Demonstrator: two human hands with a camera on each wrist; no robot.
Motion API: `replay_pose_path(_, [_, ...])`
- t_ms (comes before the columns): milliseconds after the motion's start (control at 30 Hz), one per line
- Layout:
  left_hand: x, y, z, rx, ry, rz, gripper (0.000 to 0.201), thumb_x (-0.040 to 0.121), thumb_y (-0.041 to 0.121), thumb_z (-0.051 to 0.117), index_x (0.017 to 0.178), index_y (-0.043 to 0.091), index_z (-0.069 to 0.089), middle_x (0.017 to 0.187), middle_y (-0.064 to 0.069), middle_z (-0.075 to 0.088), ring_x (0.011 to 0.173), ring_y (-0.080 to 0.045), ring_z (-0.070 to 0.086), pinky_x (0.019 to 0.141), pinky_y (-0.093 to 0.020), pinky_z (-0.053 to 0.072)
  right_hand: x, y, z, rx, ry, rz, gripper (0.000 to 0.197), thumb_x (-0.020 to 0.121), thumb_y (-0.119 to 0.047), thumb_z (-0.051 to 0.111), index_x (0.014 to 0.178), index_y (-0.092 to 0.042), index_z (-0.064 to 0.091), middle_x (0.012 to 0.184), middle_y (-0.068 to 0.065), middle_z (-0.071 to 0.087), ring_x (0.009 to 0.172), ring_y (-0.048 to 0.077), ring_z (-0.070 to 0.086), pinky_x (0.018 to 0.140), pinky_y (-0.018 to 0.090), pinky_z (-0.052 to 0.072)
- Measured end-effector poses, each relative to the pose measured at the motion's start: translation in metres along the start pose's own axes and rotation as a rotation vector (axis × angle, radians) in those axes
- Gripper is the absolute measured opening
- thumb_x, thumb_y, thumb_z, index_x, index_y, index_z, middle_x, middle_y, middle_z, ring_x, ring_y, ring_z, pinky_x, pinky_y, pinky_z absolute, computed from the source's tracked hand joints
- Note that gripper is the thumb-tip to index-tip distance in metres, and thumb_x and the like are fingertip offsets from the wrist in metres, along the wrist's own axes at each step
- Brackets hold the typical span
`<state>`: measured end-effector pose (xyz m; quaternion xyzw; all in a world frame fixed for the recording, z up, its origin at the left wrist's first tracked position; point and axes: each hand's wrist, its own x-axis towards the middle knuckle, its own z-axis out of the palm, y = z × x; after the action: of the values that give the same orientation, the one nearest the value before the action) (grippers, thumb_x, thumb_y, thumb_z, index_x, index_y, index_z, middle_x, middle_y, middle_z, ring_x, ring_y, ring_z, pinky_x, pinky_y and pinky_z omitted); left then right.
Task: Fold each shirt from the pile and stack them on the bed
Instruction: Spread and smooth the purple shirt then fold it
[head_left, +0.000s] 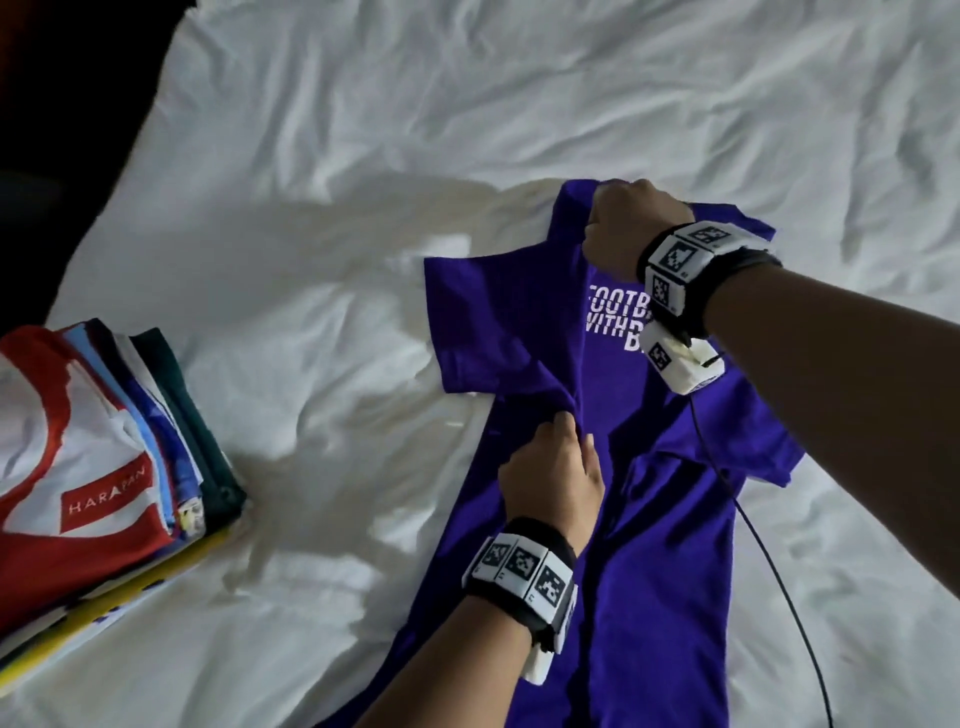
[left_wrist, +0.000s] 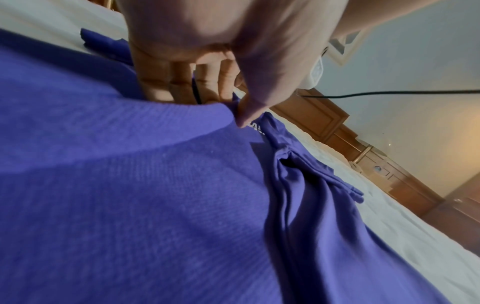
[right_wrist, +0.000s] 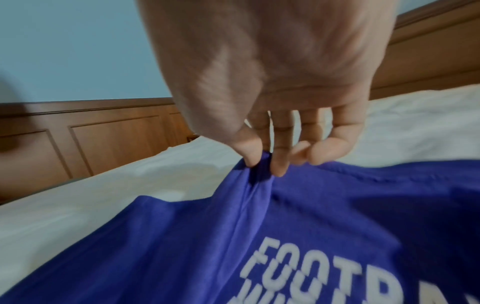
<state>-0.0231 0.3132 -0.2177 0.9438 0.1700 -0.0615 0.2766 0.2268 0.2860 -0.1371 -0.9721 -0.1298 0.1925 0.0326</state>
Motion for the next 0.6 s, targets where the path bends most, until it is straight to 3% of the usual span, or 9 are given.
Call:
replay_pose_path(133, [-0.009,-0.007,-0.005,0.008,-0.183,-0.004,0.030,0.102,0.038,0.052,0.124,0.018,0.055,0.120,-0.003,0.063,0.104,-0.029,0.065,0.077,-0.042,0.049,-0.023,0.010,0.026,0.129,0.100,-0.027,0.046,0.094,-0.017,0.056,0.138,-0.015,0.045,0.136,0.014,0.049,0.118,0.038,0.052,0.078,0.041,0.040])
replay_pose_path(200, [-0.022,-0.015,-0.014,0.008,-0.228,-0.012,0.039,0.100,0.036,0.054,0.135,0.020,0.051,0.128,-0.002,0.059,0.112,-0.028,0.063,0.081,-0.042,0.049,-0.057,0.010,0.045,0.219,0.189,-0.075,0.042,0.095,-0.017,0.054,0.137,-0.016,0.047,0.136,0.013,0.046,0.119,0.038,0.051,0.076,0.041,0.041])
replay_pose_path(267, [-0.042,-0.027,-0.024,0.021,-0.272,-0.040,0.043,0.097,0.036,0.057,0.138,0.022,0.049,0.129,-0.001,0.057,0.113,-0.028,0.062,0.084,-0.041,0.049,-0.103,0.009,0.070,0.278,0.215,-0.113,0.026,0.096,-0.018,0.052,0.121,-0.016,0.057,0.124,0.013,0.052,0.109,0.039,0.056,0.071,0.039,0.041])
replay_pose_path(367, [-0.079,-0.052,-0.039,0.096,-0.317,-0.073,0.046,0.091,0.035,0.062,0.133,0.023,0.050,0.124,-0.001,0.058,0.108,-0.029,0.064,0.084,-0.040,0.049,-0.176,0.007,0.113,0.266,0.017,-0.104,0.018,0.096,-0.023,0.052,0.113,-0.019,0.057,0.116,0.010,0.062,0.101,0.037,0.063,0.071,0.038,0.044])
replay_pose_path(500, [-0.123,-0.082,-0.062,0.205,-0.410,-0.144,0.041,0.092,0.036,0.057,0.129,0.022,0.048,0.123,-0.003,0.060,0.110,-0.031,0.063,0.088,-0.039,0.047,-0.247,-0.008,0.156,0.223,-0.183,-0.184,0.034,0.096,-0.026,0.052,0.129,-0.028,0.045,0.121,0.003,0.065,0.103,0.033,0.065,0.076,0.040,0.052])
replay_pose_path(600, [-0.151,-0.100,-0.075,0.300,-0.437,-0.149,0.033,0.091,0.036,0.056,0.118,0.019,0.048,0.115,-0.007,0.065,0.104,-0.034,0.065,0.081,-0.038,0.047,-0.279,-0.024,0.172,0.250,-0.250,-0.160,0.039,0.099,-0.027,0.049,0.137,-0.031,0.043,0.120,0.007,0.066,0.103,0.035,0.066,0.077,0.040,0.051])
